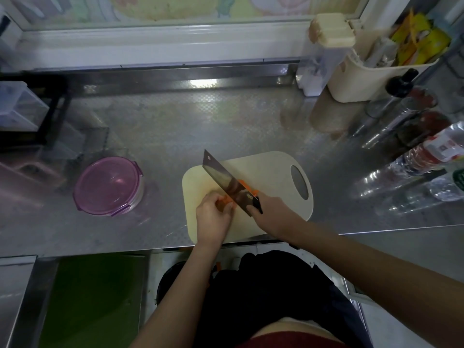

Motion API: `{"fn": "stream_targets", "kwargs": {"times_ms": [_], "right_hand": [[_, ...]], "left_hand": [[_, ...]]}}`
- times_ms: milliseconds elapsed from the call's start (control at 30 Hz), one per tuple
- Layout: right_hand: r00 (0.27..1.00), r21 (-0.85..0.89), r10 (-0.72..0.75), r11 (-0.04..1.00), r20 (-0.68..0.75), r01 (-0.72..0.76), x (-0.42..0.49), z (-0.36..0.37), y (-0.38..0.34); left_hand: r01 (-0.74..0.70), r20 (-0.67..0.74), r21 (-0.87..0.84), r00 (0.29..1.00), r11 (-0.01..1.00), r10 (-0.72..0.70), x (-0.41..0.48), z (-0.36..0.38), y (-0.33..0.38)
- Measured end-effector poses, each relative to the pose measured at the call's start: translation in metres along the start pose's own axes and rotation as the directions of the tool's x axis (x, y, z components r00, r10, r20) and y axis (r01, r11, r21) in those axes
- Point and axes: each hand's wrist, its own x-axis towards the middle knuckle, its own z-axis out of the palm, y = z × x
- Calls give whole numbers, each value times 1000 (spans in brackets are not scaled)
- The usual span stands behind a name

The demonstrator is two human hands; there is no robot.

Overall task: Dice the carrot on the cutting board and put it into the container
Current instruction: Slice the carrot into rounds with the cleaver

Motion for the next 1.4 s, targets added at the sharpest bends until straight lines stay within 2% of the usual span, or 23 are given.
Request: {"fn": "stream_targets", "kwargs": {"times_ms": [567, 733, 933, 1133, 1400], "right_hand": [[997, -26, 24, 999, 70, -23, 31, 0, -28], [996, -20, 38, 999, 76, -37, 30, -1, -25], [998, -16, -24, 1000, 66, 25, 11, -8, -21], [990, -73, 76, 995, 119, -68, -7, -9, 7], [996, -20, 62, 998, 70, -61, 4, 8, 3]], "left_hand": [[5, -3, -42, 1000, 999, -6, 4, 1, -4], [59, 40, -77, 998, 995, -56, 8, -3, 3], [105, 62, -86, 993, 991, -99, 6, -5, 6], [96, 56, -73, 994, 993, -92, 7, -6, 7], [93, 74, -68, 993, 993, -88, 9, -8, 8]]}}
